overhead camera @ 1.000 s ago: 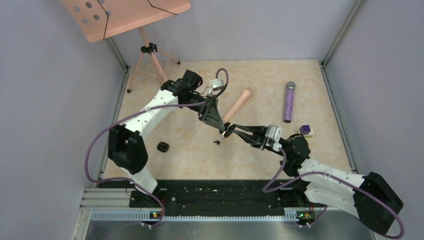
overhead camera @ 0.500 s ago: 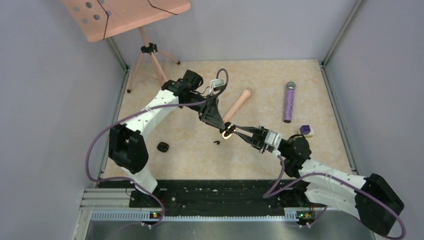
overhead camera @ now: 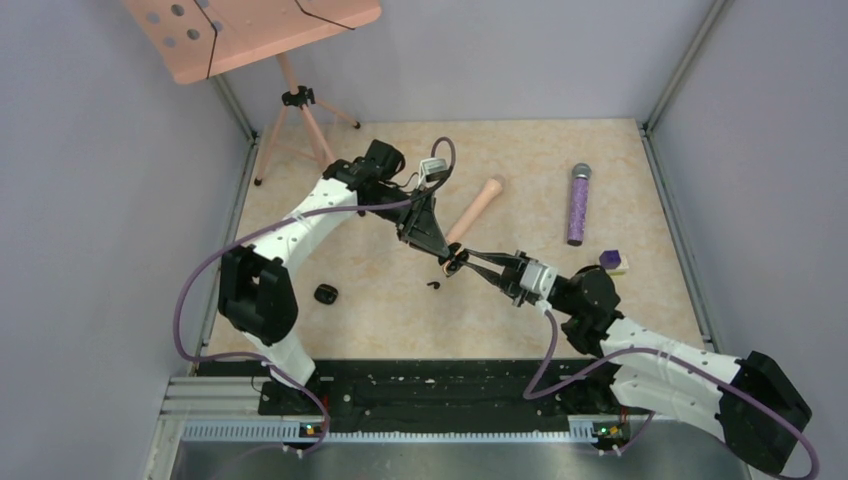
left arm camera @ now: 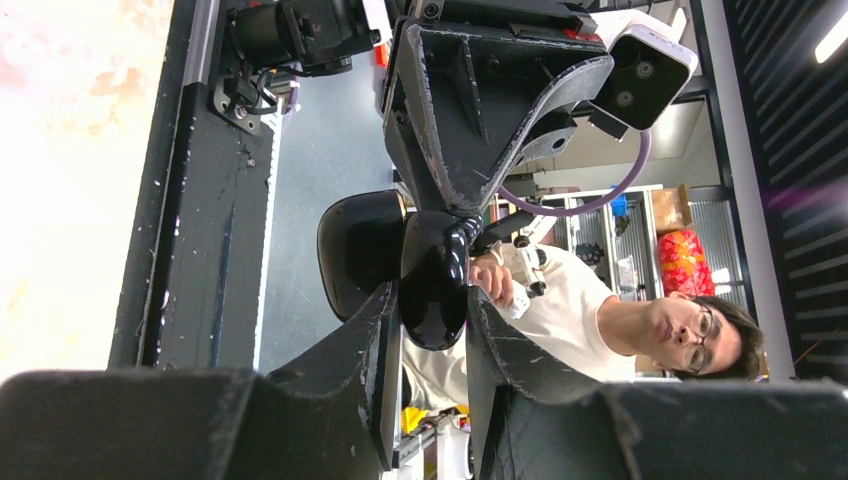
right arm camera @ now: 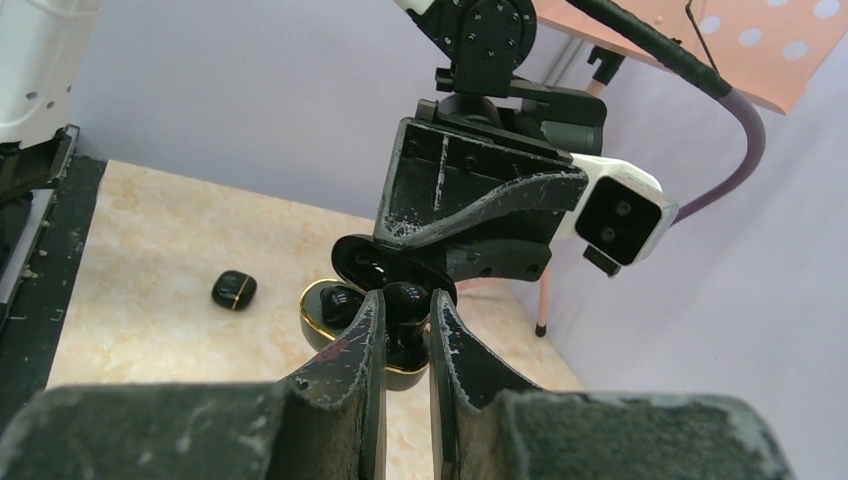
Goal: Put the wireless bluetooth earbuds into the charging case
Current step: Insert the right earbud into the right side groove of the charging case.
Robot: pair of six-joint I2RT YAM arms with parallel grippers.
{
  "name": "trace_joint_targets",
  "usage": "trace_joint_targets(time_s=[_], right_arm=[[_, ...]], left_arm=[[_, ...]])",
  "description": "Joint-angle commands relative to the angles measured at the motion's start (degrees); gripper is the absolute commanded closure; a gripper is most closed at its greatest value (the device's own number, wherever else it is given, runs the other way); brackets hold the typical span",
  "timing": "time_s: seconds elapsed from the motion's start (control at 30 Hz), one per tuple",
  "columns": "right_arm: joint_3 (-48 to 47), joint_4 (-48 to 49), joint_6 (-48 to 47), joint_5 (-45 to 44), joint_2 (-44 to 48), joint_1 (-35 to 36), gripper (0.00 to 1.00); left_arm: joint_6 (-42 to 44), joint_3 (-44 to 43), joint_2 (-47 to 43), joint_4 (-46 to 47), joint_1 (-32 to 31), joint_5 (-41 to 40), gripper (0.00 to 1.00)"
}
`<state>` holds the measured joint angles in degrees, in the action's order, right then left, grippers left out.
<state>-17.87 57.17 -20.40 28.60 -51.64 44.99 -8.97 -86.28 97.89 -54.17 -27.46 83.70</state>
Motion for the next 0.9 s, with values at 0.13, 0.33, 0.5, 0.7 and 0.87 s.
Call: trace_joint_targets(time_s=[0.13,0.33,0.5,0.7,0.87], right_arm=[[0.4,-6.1,2.6,-5.3,1.4,0.9,1.00],[1.3,-4.6,4.5,-5.0,1.7,0.9,1.00],[1.6,-2.7,6.5,-4.0,1.7,0.9,1.00],[0.5,-2.3,8.9,-4.7,0.5,0.8,1.00],[-0.1,-1.3,11.9,-8.1,0.1,0.8,1.00]], left_arm=[[0.5,-2.7,-1.8,0.7,0.9,7.1,1.00],[0.5,-3.1,-1.2,0.5,1.0,7.3,1.00],[0.0,-3.7,-0.7,0.3,1.1,7.2,1.00],[-2.2,-5.4,2.1,-0.2,1.0,7.8,1.00],[4.8,-7.8,7.1,-9.1,1.2,9.1,1.00]])
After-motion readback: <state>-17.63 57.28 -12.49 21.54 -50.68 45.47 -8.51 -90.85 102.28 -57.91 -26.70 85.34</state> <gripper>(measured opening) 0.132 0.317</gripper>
